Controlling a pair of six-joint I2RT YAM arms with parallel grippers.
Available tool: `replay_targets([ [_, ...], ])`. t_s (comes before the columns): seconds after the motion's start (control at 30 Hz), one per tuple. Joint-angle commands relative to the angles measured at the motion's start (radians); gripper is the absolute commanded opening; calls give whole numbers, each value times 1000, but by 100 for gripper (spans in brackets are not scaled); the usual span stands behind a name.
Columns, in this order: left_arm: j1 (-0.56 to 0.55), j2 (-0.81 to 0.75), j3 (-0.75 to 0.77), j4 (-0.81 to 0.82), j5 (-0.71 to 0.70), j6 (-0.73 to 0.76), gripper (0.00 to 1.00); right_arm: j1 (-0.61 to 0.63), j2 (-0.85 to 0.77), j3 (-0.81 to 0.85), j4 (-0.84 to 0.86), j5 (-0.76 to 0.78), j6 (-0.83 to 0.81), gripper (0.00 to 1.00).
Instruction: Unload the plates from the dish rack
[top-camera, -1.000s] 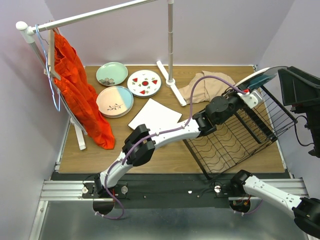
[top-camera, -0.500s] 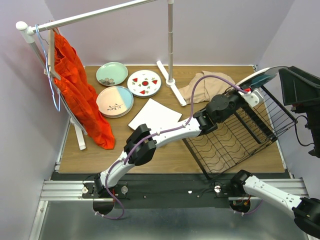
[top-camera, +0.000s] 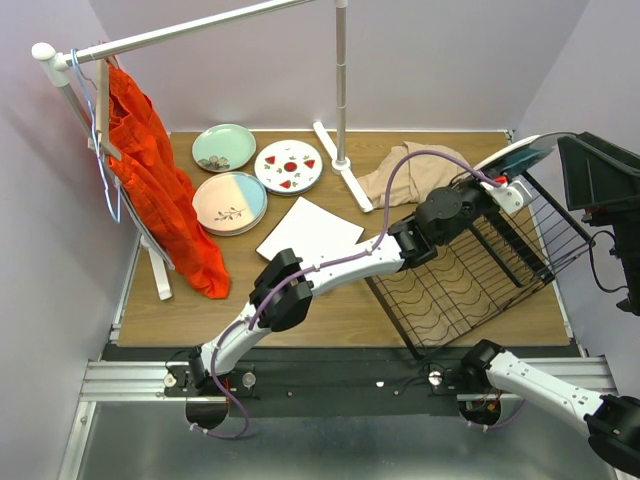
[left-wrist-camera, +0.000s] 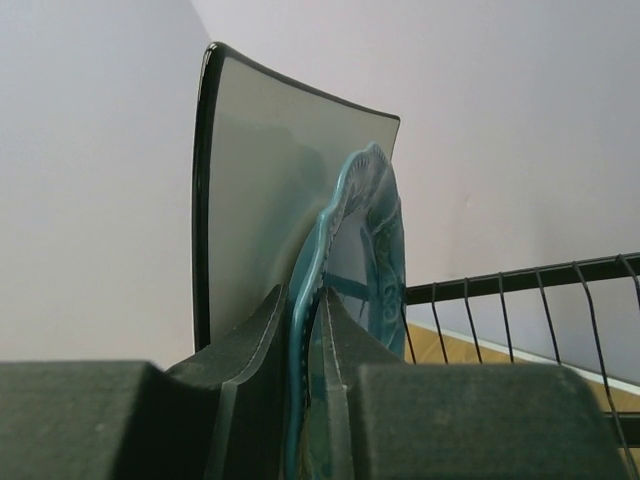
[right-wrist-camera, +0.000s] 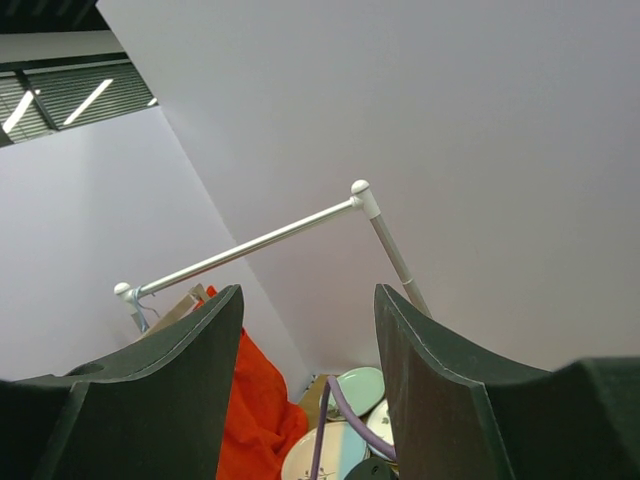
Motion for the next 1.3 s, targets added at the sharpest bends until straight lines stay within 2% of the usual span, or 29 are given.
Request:
replay_targets([
  [0.0,-9,32,9,-85,22,-59,28,-4,-12,-9,14,24,-17,63],
  [0.07,-9,32,5,-85,13,-64,30,-3,-14,-8,16,24,-16,64],
  [0.2,-6,32,-9,-86,16,-70,48,-3,-14,-9,16,24,-18,64],
  [0.37,-5,43,-12,-83,5,-70,48,-3,-17,-14,17,26,-16,64],
  [0.8,-11,37,-18,-49,-59,-15,0,-3,-17,-20,22,28,-16,64],
  [1.03,-43,46,-3,23,-182,84,0,-3,-17,-20,22,32,-22,64],
  [1.27,-68,27,3,54,-208,162,0,-3,-18,-18,23,37,-24,64],
])
